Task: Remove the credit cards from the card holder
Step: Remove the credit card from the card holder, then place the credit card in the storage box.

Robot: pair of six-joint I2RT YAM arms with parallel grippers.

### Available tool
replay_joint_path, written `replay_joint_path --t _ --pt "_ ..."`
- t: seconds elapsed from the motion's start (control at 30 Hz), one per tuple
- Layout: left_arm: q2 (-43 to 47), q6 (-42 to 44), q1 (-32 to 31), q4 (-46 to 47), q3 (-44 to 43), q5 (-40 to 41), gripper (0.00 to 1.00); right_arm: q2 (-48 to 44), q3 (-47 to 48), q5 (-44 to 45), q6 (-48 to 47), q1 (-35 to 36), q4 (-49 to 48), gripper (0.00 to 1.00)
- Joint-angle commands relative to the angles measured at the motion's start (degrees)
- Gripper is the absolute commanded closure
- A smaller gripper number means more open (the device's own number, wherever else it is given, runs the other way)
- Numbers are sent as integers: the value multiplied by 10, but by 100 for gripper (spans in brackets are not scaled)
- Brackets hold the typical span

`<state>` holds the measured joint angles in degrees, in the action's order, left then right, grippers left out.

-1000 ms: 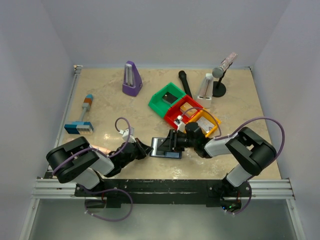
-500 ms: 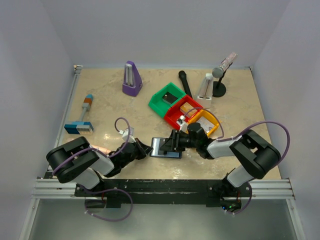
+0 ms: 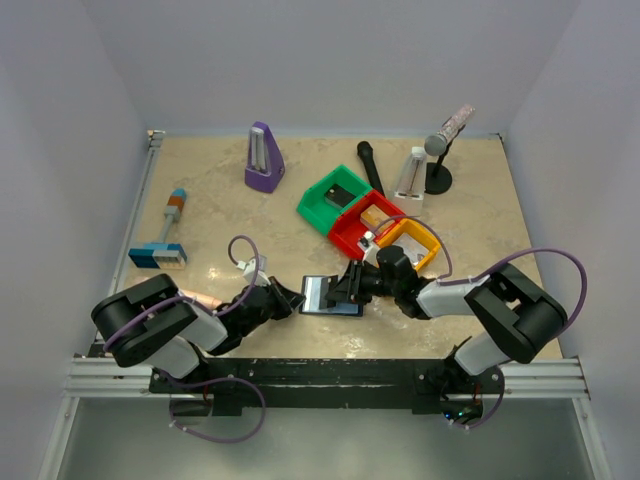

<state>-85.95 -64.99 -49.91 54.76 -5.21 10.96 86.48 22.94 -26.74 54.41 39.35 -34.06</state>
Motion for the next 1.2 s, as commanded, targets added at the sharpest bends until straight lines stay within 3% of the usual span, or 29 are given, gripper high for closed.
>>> replay_joint_path --t 0.0,0.43,0.63,0.7,0.97,1.1,1.17 --pt "-6 16 2 -81 31 13 100 -13 1 19 -7 -2 -1 75" --pt "-7 16 2 -78 32 15 100 -10 3 27 -11 -2 8 86" --pt "-6 17 2 -78 33 19 100 -18 -1 38 -16 -4 19 100" --pt "-6 15 2 -78 34 20 100 -26 -1 41 -19 -5 28 100" --pt "-3 12 2 -70 41 23 100 -104 -1 58 -48 -23 137 100" --pt "10 29 2 -46 42 5 100 -197 26 63 -90 -23 260 100" --pt "32 35 2 -47 40 -2 88 -241 53 69 -124 -22 330 100"
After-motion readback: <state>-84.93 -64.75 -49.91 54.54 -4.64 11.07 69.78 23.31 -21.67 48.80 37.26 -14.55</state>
